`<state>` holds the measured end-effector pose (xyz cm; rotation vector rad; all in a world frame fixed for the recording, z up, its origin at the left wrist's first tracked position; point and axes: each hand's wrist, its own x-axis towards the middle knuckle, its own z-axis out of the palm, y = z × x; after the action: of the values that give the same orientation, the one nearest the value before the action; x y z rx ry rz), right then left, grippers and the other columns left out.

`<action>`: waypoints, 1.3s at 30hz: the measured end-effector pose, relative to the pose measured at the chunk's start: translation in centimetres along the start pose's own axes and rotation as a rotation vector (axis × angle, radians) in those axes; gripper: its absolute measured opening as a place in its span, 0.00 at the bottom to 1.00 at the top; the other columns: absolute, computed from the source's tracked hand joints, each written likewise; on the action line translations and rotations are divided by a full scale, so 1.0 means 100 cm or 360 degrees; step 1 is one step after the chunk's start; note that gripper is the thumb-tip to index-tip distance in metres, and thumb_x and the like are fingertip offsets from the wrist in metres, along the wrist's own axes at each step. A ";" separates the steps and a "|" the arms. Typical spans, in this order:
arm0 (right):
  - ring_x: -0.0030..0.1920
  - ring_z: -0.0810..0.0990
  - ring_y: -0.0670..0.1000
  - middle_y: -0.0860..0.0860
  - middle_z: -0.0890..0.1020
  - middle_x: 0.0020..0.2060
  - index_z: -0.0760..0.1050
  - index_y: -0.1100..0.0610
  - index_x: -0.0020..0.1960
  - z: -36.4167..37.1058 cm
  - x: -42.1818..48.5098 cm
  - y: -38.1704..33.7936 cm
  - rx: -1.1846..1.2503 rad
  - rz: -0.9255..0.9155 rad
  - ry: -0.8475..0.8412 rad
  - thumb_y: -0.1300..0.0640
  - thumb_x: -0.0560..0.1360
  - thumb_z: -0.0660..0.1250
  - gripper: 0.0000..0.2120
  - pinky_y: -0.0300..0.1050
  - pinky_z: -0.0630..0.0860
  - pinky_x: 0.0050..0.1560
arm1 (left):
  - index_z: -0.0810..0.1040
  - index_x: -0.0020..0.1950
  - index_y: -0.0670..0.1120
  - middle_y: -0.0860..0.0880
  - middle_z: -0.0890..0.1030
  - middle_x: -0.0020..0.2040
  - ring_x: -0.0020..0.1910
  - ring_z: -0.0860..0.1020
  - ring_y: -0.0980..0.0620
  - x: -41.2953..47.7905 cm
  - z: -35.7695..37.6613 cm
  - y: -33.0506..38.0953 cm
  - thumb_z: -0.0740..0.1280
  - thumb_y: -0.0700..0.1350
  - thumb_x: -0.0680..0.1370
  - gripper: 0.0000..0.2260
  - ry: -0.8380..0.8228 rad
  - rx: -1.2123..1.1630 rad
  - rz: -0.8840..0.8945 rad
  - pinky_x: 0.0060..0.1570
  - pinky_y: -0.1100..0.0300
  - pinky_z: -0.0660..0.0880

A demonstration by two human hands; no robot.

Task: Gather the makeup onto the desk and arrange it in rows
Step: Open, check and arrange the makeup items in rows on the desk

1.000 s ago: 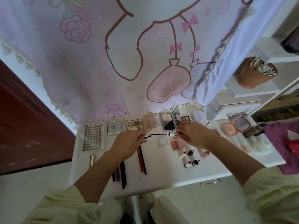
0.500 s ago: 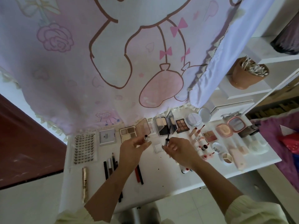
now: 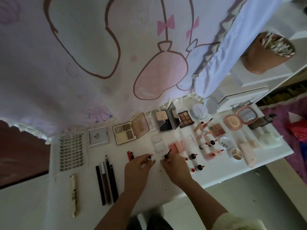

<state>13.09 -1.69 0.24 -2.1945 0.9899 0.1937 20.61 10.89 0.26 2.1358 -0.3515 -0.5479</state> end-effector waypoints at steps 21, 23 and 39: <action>0.38 0.75 0.45 0.52 0.82 0.42 0.81 0.59 0.48 0.003 0.014 -0.004 -0.0109 -0.0228 0.0015 0.55 0.78 0.66 0.08 0.28 0.65 0.35 | 0.80 0.55 0.44 0.53 0.78 0.47 0.50 0.79 0.51 -0.004 0.012 -0.002 0.69 0.44 0.76 0.09 -0.0141 -0.0057 -0.0122 0.60 0.61 0.71; 0.37 0.75 0.46 0.53 0.81 0.41 0.80 0.60 0.46 0.003 0.014 -0.003 -0.0121 -0.0229 0.0017 0.56 0.78 0.66 0.08 0.30 0.66 0.35 | 0.81 0.55 0.46 0.56 0.77 0.47 0.48 0.76 0.57 -0.003 0.012 0.002 0.68 0.43 0.78 0.08 -0.0123 -0.0036 -0.0080 0.55 0.73 0.68; 0.38 0.75 0.45 0.49 0.80 0.42 0.82 0.57 0.49 0.009 0.017 0.001 -0.0105 -0.0286 -0.0017 0.56 0.78 0.65 0.07 0.29 0.64 0.37 | 0.81 0.56 0.52 0.55 0.82 0.51 0.52 0.80 0.56 -0.005 0.012 0.005 0.68 0.47 0.77 0.09 -0.0126 -0.0043 -0.0067 0.55 0.57 0.76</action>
<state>14.32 -2.20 -1.15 -2.3256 0.7849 0.1560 19.56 9.92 0.18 2.1037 -0.3422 -0.6595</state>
